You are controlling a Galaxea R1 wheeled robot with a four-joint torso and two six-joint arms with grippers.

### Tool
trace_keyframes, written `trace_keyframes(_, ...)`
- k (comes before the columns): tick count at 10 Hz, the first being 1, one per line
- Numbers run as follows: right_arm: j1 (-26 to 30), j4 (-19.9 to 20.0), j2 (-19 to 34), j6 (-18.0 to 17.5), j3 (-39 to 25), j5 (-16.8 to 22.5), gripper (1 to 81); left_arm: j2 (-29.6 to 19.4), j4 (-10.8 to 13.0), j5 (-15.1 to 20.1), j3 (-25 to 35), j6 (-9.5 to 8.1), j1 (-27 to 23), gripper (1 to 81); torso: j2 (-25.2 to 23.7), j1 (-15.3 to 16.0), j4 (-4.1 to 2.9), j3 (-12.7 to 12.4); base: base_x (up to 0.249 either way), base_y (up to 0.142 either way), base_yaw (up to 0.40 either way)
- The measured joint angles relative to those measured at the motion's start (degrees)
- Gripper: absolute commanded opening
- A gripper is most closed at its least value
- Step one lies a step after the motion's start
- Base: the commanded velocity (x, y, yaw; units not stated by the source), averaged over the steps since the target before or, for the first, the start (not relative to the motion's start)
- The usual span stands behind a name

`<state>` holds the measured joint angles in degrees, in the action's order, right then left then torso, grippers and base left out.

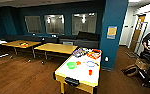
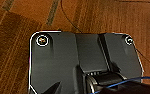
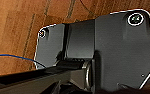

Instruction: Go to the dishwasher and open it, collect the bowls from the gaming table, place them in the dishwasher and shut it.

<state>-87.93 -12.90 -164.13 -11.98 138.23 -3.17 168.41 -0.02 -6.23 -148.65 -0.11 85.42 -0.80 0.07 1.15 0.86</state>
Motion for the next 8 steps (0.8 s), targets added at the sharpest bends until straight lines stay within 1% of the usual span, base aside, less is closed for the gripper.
trace_keyframes(8, 0.0, -0.05, -0.01, 0.0, 0.0, 0.0, 81.1, -0.02, 0.0, 0.01, 0.0, 0.01, -0.04, 81.1, 0.02, -0.02, 0.0, 0.0, 0.067, 0.102, 0.0)
